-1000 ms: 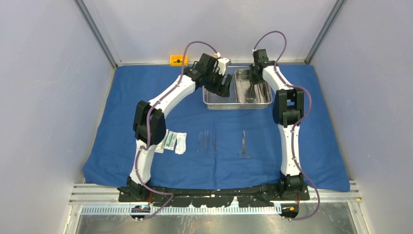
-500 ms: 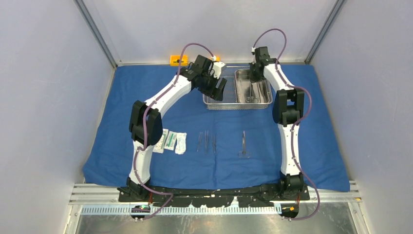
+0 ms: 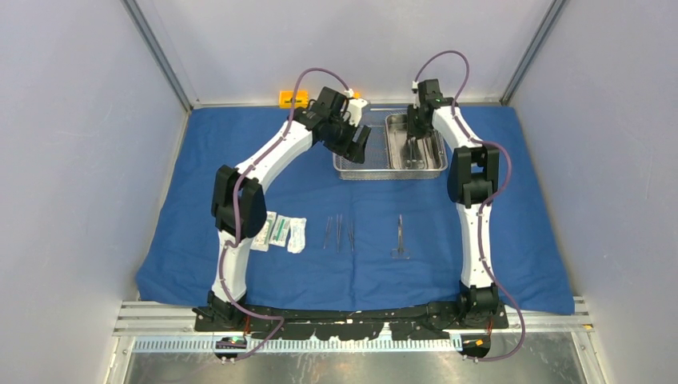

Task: Open and lay out the surgical kit

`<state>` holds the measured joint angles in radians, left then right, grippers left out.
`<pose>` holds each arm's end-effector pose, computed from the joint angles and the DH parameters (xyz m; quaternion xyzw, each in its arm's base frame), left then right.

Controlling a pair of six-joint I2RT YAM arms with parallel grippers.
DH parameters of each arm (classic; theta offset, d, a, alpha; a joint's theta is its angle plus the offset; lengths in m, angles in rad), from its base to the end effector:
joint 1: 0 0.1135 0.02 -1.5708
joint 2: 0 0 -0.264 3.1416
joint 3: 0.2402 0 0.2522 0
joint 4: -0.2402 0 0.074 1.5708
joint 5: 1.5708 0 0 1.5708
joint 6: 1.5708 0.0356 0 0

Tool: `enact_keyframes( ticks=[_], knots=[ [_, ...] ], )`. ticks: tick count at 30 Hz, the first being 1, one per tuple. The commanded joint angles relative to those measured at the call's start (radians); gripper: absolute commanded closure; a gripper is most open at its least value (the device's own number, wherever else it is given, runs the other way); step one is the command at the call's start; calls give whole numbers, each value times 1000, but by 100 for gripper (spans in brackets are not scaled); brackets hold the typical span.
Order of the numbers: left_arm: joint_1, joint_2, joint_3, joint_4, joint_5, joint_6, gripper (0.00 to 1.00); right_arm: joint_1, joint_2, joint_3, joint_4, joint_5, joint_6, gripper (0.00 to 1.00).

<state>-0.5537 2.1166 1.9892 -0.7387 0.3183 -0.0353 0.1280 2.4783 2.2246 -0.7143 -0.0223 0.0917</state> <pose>0.4003 -0.2606 0.2854 0.2904 0.8817 -0.2412 0.2829 0.5378 0.0700 0.1824 -0.0206 0.9546 0.0431 0.2939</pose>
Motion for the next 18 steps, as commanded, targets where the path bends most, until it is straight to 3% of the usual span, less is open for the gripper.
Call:
enact_keyframes(
  ticks=[1, 6, 18],
  knots=[
    [6, -2, 35, -11, 26, 12, 27, -1, -60, -75, 10, -4, -4, 58],
    [6, -2, 34, -14, 31, 12, 27, 2, -91, -162, 11, -5, -14, 55],
    [11, -7, 24, -15, 37, 10, 27, 31, -163, -331, -13, 105, -67, 64]
  ],
)
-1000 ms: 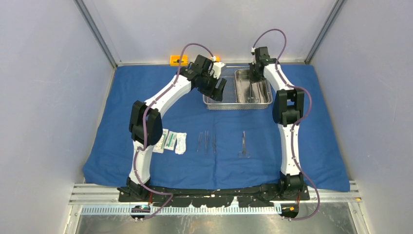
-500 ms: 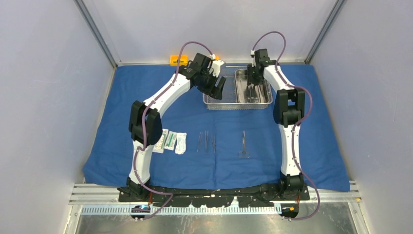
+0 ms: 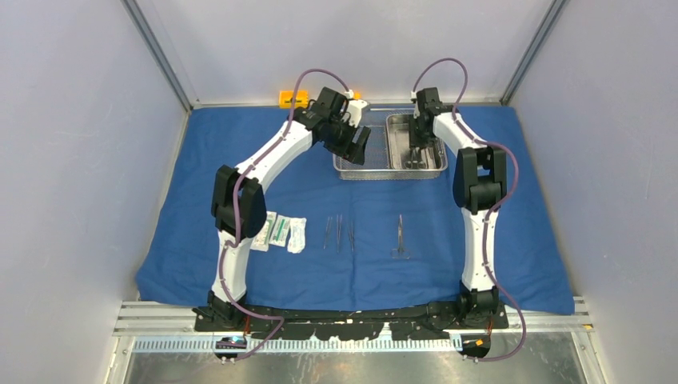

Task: Open and lay out the surgical kit

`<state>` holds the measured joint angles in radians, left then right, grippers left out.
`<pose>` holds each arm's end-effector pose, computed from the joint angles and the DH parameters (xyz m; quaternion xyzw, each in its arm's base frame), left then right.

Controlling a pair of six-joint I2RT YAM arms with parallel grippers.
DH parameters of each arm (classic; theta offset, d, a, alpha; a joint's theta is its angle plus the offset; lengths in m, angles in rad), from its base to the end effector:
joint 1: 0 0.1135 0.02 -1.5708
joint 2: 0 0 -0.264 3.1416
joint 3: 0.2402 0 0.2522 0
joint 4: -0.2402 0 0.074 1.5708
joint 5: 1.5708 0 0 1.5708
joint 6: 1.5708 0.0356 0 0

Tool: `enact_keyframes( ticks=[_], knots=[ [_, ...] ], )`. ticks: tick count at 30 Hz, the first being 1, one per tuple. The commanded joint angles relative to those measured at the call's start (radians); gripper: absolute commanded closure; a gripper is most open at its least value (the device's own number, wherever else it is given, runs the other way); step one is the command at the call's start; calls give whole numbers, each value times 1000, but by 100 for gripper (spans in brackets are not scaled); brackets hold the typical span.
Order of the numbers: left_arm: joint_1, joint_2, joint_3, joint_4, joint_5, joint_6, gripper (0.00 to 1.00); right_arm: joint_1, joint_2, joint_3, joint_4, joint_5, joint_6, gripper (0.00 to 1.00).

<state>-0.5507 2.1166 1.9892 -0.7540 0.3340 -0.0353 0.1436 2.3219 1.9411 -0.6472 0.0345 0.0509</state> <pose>0.3996 -0.2591 0.2845 0.2908 0.8831 -0.2460 0.2738 0.5014 0.0713 0.1773 -0.0400 0.9624 0.0095 0.2684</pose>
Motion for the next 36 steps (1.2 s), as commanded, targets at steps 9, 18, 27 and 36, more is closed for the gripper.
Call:
enact_keyframes(
  ticks=[9, 18, 27, 36],
  knots=[
    [16, -2, 27, 0, 29, 7, 28, 12, 56, -3, -130, 42, -39, 73],
    [30, 0, 32, -7, 31, 11, 27, -47, 110, 114, -176, -75, -6, 89],
    [34, 8, 48, -15, 30, 8, 28, -50, 47, 144, -125, -117, 2, 97],
    [36, 17, 61, -22, 34, 10, 28, -51, 4, 138, -94, -116, 10, 97]
  ],
)
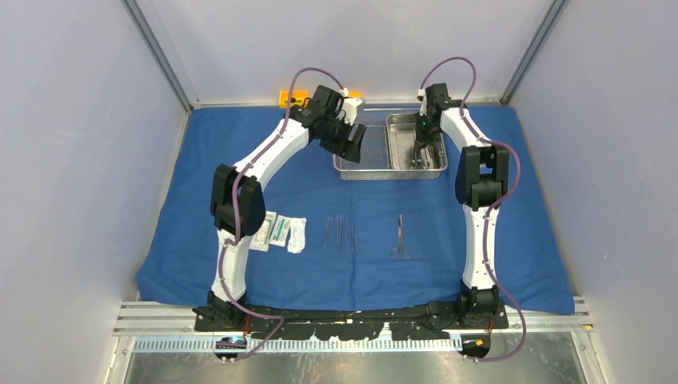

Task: Open and lay out the surgical kit

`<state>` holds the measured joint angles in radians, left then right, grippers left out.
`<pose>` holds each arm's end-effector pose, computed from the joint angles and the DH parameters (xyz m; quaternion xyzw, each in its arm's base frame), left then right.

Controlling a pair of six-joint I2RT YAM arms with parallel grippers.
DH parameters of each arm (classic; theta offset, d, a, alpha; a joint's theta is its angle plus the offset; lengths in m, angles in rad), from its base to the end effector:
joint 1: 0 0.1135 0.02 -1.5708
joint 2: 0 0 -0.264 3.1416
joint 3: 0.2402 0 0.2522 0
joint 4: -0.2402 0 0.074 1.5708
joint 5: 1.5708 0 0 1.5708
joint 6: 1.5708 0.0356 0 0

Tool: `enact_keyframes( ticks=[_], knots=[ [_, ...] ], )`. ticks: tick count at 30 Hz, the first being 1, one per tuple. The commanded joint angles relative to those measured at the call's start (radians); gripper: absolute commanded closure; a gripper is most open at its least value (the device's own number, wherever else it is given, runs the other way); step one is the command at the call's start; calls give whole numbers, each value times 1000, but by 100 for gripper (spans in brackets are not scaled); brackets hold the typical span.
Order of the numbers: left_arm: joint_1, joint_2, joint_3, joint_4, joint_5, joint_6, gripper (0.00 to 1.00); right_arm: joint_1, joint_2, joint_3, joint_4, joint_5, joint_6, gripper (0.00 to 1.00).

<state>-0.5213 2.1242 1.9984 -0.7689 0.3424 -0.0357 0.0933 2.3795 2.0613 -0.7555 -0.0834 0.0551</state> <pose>0.4073 -0.2477 0.2830 0.2783 0.8888 -0.2444 0.2700 0.5121 0.0509 0.1799 -0.0287 0.9681 0.0585 0.2421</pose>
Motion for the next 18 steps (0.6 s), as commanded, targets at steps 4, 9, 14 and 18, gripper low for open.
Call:
enact_keyframes(
  ticks=[4, 9, 14, 18],
  knots=[
    [7, 13, 54, -7, 27, 11, 28, 0, -66, 10, 22, -2, 10, 97],
    [10, 15, 54, -8, 30, 12, 28, 0, -84, 14, 28, -5, 17, 97],
    [12, 16, 54, -8, 32, 11, 28, -1, -95, 19, 29, -3, 20, 97],
    [14, 18, 57, -7, 33, 11, 28, -1, -96, 20, 27, 2, 11, 95]
  ],
)
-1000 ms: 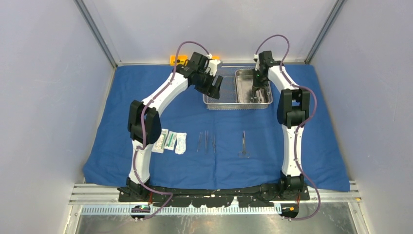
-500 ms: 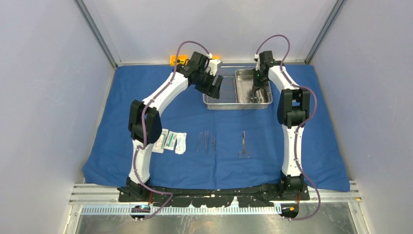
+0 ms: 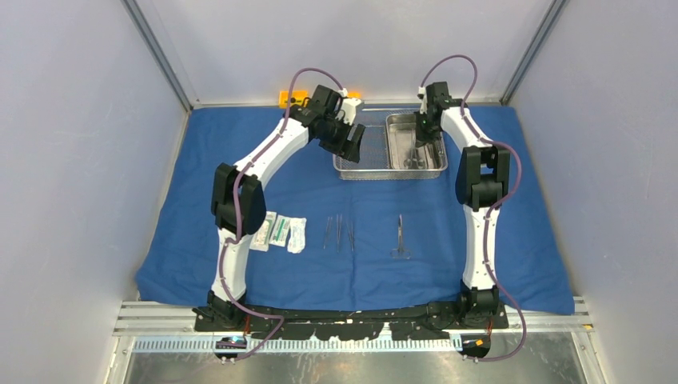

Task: Open and lay out the surgical kit

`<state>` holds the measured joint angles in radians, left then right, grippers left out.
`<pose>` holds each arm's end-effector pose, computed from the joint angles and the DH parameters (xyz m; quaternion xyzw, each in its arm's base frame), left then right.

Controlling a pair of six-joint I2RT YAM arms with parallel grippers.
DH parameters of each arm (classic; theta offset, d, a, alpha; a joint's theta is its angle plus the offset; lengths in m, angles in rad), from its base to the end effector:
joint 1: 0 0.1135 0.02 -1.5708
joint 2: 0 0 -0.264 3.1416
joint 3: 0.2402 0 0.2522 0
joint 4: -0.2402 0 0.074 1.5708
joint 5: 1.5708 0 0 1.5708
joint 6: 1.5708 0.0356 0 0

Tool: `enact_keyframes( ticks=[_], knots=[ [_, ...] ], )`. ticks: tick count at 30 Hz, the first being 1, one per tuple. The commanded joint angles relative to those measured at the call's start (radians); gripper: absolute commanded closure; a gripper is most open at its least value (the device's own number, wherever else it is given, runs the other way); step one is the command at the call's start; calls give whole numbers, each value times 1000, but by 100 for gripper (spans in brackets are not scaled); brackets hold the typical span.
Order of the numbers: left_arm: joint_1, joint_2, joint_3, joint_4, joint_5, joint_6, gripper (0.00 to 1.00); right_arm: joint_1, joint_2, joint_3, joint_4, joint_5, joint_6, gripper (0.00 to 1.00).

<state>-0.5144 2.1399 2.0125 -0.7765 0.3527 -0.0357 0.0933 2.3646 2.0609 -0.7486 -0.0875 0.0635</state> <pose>0.4112 -0.2465 0.2799 0.2763 0.8901 -0.2471 0.2651 0.5117 0.0510 0.1875 -0.0256 0.9654 0.0622 0.2520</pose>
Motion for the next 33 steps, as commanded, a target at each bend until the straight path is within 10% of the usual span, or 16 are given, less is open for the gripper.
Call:
enact_keyframes(
  ticks=[1, 19, 33],
  knots=[
    [7, 2, 43, -1, 23, 11, 28, 0, -83, 19, 18, 5, 1, 93],
    [8, 11, 43, 1, 34, 3, 28, 28, -106, -146, 26, 37, -46, 77],
    [19, 7, 50, -3, 31, 9, 28, 13, -55, -56, -16, 11, -55, 100]
  ],
)
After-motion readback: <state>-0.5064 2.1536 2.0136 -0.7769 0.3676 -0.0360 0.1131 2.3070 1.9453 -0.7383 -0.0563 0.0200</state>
